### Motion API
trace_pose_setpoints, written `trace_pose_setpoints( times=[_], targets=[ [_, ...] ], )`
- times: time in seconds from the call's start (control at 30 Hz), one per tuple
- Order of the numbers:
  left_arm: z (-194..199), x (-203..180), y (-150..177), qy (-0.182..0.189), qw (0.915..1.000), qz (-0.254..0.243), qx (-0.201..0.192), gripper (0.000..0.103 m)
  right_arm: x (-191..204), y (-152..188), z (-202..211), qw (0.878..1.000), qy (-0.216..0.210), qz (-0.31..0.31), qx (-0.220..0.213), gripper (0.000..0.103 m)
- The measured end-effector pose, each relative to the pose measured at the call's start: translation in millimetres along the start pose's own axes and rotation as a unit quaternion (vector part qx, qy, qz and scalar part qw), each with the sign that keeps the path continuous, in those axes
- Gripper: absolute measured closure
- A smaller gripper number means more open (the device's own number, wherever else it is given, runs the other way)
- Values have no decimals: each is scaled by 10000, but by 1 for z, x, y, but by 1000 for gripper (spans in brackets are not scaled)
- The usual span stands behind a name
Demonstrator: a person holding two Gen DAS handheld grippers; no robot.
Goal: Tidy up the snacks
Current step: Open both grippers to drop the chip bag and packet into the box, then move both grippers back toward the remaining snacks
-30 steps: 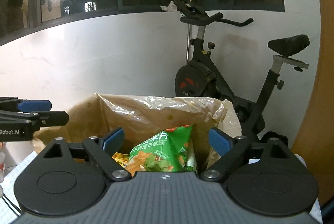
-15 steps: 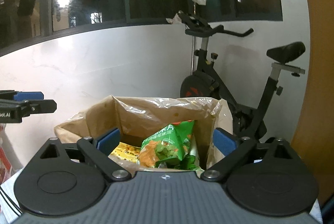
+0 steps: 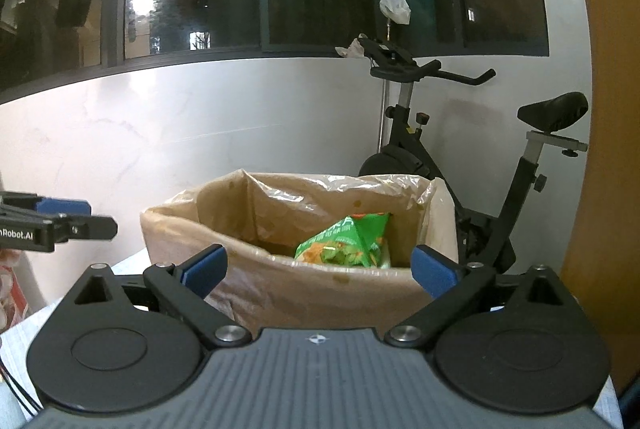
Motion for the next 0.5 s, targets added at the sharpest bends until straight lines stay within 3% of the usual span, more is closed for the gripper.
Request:
trace_pose_setpoints(
  times=[0.3,0.5],
  targets=[
    [-16,1,54,230,9973,296,627,28,-1,35,6,9996,8,-116,247,3],
    [-37,-10,87,459,9935,-109,1036,28,-7,71,-2,9970,52,-377,675,4]
  ],
)
Point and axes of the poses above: each gripper's, at about its wrist camera, not at the fingertips, and z roughly against the way its jaws point, x to its left, y to its underside, the point moved 6 cm from there along -z, roughly the way its jaws point, and after that the axes turned 3 degrees about x, right-handed, at the moved point
